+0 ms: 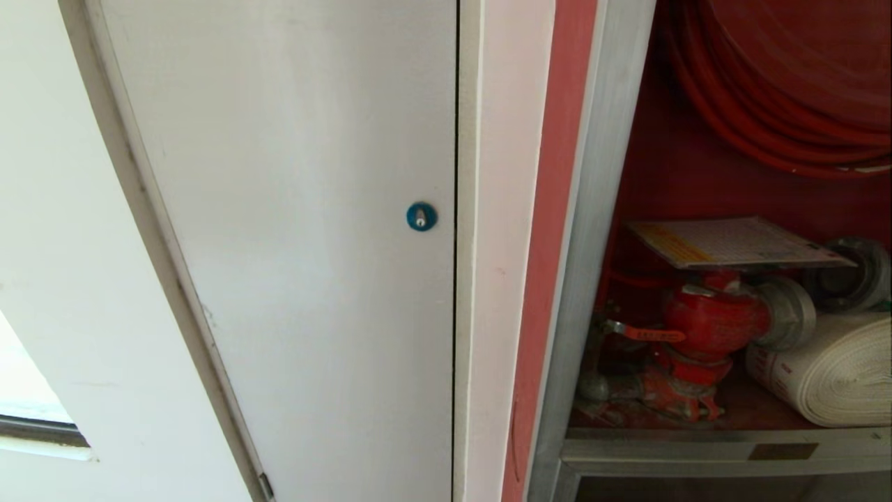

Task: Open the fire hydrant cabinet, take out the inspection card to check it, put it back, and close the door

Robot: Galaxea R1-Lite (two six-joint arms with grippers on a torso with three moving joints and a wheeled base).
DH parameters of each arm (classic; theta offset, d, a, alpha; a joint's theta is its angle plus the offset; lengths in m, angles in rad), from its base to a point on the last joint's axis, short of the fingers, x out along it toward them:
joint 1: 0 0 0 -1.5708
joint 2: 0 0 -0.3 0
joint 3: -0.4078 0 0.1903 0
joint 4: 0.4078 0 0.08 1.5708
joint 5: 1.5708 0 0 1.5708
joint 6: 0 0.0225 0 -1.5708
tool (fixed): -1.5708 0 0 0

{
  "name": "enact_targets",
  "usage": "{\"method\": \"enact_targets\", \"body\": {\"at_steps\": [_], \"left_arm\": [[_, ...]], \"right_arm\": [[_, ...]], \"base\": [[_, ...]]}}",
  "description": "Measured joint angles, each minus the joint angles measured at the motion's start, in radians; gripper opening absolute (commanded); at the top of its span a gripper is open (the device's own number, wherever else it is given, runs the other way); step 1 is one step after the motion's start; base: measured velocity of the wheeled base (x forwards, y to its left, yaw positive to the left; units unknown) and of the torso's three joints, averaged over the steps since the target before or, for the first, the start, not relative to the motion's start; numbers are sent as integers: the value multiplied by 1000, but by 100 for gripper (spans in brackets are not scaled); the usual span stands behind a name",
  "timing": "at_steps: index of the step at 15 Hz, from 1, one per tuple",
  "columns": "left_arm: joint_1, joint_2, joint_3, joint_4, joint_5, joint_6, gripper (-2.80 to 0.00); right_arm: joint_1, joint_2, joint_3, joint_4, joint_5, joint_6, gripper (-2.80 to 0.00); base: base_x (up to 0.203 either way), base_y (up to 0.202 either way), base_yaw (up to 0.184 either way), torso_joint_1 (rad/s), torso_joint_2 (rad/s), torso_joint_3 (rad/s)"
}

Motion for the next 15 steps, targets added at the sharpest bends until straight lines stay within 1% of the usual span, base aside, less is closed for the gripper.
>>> {"method": "enact_targets", "body": {"at_steps": [15], "left_arm": [[0,0,0,0,1,0,-280]], "right_arm": [[0,0,0,0,0,0,-280]], "base": [[0,0,0,0,0,0]]}}
